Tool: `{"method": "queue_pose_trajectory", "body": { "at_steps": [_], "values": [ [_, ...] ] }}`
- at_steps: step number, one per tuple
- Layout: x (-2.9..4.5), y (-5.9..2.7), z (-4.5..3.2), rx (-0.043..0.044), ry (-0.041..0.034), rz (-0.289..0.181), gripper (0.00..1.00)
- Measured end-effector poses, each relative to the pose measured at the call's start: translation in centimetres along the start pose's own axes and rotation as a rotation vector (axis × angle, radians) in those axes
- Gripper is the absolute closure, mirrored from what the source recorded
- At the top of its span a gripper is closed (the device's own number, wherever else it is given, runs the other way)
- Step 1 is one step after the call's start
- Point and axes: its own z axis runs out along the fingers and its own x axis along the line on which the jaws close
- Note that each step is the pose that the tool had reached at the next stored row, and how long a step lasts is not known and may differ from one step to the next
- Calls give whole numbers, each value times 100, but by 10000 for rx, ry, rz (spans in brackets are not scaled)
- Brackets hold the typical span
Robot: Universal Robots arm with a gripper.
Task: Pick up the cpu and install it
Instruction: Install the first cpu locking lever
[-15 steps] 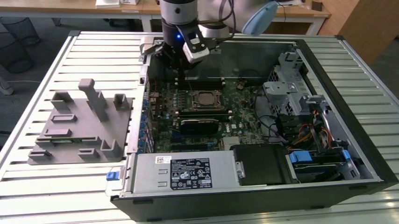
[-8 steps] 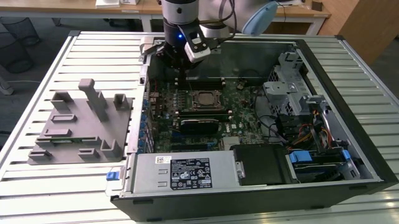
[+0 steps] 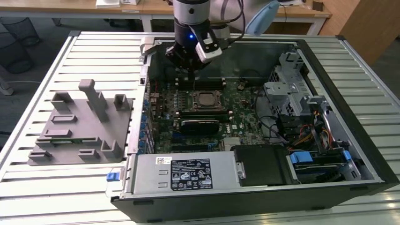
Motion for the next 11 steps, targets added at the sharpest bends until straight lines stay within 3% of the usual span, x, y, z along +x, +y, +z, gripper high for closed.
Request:
{"method": "queue_pose_trajectory", "body": {
  "at_steps": [3,6,7,10,11],
  "values": [
    [-78,4,2,0,0,-9,89],
    [-87,4,2,-27,0,-17,89],
    [-88,4,2,-117,3,-18,89],
    [-88,-9,2,-623,12,-16,89],
    [-89,-15,4,-705,-6,-16,89]
  ]
}}
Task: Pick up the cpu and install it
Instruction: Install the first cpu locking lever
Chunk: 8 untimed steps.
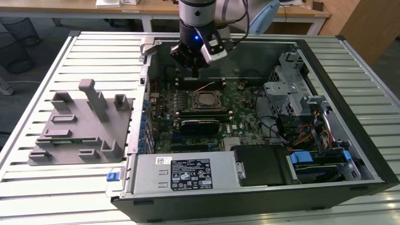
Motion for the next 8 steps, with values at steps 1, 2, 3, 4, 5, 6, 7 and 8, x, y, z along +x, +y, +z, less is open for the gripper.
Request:
{"method": "queue_pose_trajectory", "body": {
  "at_steps": [1,2,3,4,5,6,7,8],
  "values": [
    [0,-6,2,-54,-12,-1,89],
    [-1,-10,6,-78,-26,-2,89],
    [0,-12,9,-86,-49,-3,89],
    [-1,-14,14,-89,-93,-7,89],
    [-1,-15,18,-91,-155,-15,89],
    [-1,-15,22,-92,-216,-22,89],
    [-1,-16,27,-88,-299,-31,89],
    [-1,-16,31,-72,-369,-38,89]
  ]
}}
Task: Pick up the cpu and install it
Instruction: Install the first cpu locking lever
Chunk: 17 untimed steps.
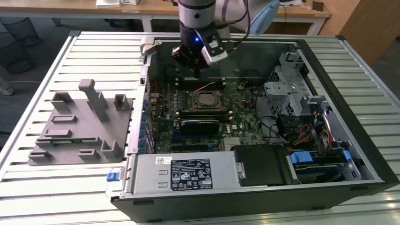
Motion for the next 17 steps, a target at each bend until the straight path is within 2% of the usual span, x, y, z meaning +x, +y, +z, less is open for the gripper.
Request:
{"method": "queue_pose_trajectory", "body": {
  "at_steps": [2,5,11,15,17],
  "values": [
    [1,-1,12,57,-67,-10,89],
    [-7,-4,39,90,-76,-13,89],
    [-50,-7,94,99,-78,-13,89],
    [-58,-9,125,265,-85,-23,89],
    [-65,-10,138,280,-85,-24,89]
  ]
}}
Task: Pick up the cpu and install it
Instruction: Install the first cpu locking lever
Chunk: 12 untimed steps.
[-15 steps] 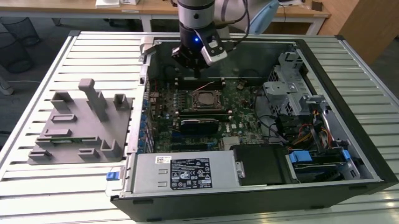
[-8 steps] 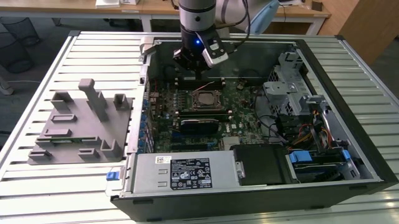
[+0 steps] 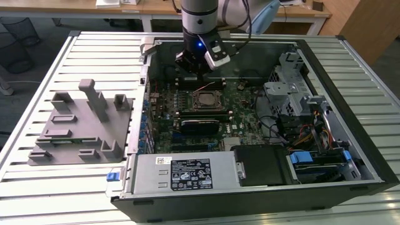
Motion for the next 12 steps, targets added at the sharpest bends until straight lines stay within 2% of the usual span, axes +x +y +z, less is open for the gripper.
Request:
{"method": "queue_pose_trajectory", "body": {
  "at_steps": [5,8,12],
  "values": [
    [-59,3,19,-4,9,-53,89],
    [-63,4,31,-18,30,-312,89],
    [-69,8,49,-20,34,-354,89]
  ]
}}
